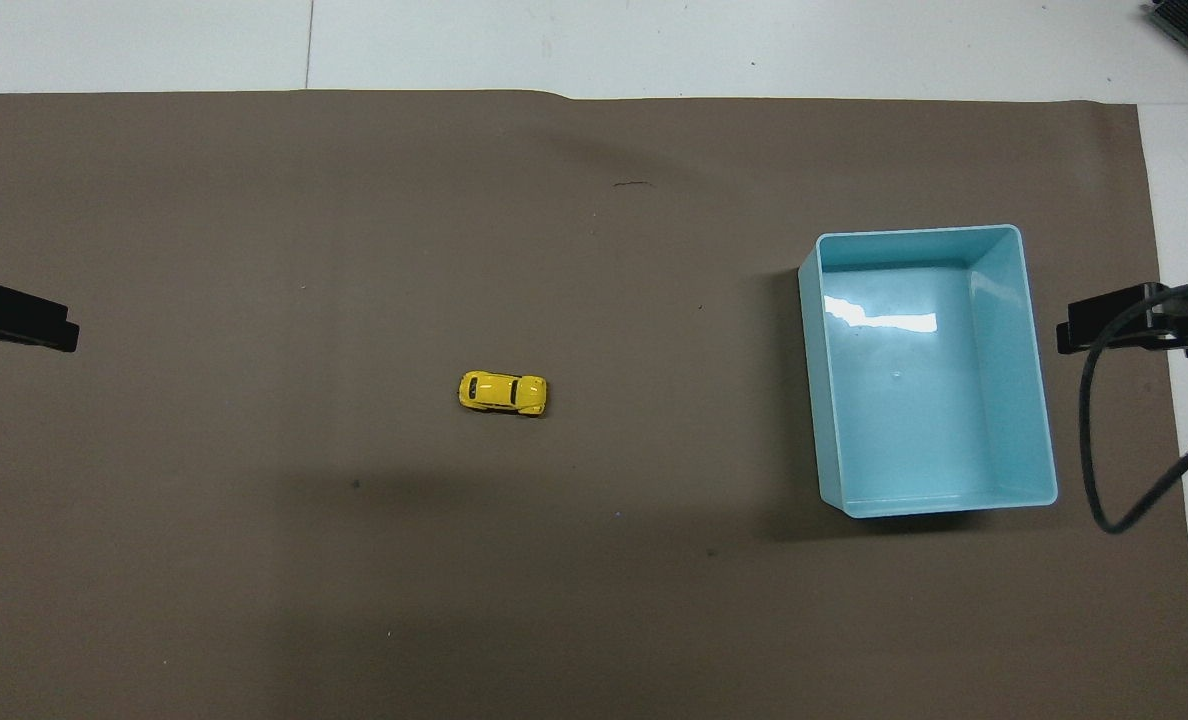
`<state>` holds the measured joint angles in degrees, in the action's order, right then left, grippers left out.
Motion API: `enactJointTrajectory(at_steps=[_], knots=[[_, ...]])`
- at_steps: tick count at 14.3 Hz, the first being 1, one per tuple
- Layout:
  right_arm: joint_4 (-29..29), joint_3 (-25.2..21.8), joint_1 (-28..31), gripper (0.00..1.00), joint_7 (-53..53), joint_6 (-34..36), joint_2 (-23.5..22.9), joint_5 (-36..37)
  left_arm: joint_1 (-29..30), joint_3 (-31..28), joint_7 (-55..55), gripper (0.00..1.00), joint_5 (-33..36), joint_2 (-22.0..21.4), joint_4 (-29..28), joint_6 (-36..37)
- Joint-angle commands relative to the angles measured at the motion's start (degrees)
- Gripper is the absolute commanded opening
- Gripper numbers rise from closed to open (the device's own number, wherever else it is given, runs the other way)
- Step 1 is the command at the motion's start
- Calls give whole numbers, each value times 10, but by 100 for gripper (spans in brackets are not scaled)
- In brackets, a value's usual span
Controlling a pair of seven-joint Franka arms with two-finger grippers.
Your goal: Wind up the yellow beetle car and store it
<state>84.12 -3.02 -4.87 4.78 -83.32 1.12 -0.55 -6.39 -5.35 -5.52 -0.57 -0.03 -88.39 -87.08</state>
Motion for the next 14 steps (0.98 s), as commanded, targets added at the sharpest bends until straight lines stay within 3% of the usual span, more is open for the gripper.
enactJointTrajectory(at_steps=[1,6,14], knots=[[2,0,4,100,7,0,5,-9,8,6,4,100,1,-3,3,12],[3,0,4,100,7,0,5,-9,7,7,-19,100,1,-1,1,13],[3,0,4,100,7,0,5,-9,1,7,-324,100,0,6,-13,-9]])
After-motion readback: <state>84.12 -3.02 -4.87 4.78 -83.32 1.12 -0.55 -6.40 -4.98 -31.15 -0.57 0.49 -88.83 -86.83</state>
